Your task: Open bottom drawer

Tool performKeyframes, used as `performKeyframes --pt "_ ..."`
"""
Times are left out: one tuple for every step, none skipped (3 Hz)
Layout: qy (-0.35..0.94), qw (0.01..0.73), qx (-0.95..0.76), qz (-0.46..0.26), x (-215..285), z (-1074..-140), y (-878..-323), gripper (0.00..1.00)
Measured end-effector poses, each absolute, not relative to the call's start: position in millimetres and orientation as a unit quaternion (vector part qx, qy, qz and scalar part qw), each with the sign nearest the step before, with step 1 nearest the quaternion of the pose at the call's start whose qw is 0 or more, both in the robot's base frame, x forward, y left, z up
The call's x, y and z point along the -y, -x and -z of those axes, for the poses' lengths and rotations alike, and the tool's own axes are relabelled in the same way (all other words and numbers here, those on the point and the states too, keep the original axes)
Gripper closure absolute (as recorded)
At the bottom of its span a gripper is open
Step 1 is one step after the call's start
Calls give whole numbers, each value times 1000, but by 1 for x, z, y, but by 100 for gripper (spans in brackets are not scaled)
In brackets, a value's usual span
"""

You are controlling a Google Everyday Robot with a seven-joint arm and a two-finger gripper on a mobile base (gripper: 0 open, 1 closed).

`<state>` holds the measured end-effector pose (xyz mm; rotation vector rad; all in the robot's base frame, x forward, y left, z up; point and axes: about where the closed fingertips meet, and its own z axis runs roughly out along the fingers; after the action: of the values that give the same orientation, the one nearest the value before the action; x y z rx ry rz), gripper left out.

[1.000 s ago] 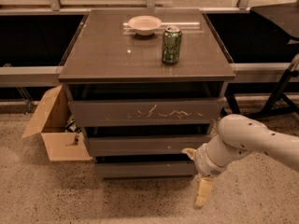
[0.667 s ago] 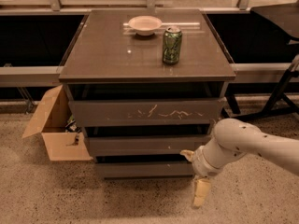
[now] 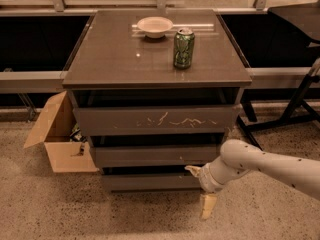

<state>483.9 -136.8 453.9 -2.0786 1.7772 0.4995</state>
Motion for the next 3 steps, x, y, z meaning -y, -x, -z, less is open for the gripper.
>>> performKeyframes --pt "731 195 -619 -212 136 -401 -499 0" --pt "719 205 -618 -241 135 -361 -509 0" --pt "693 199 -641 -264 134 -318 -534 0"
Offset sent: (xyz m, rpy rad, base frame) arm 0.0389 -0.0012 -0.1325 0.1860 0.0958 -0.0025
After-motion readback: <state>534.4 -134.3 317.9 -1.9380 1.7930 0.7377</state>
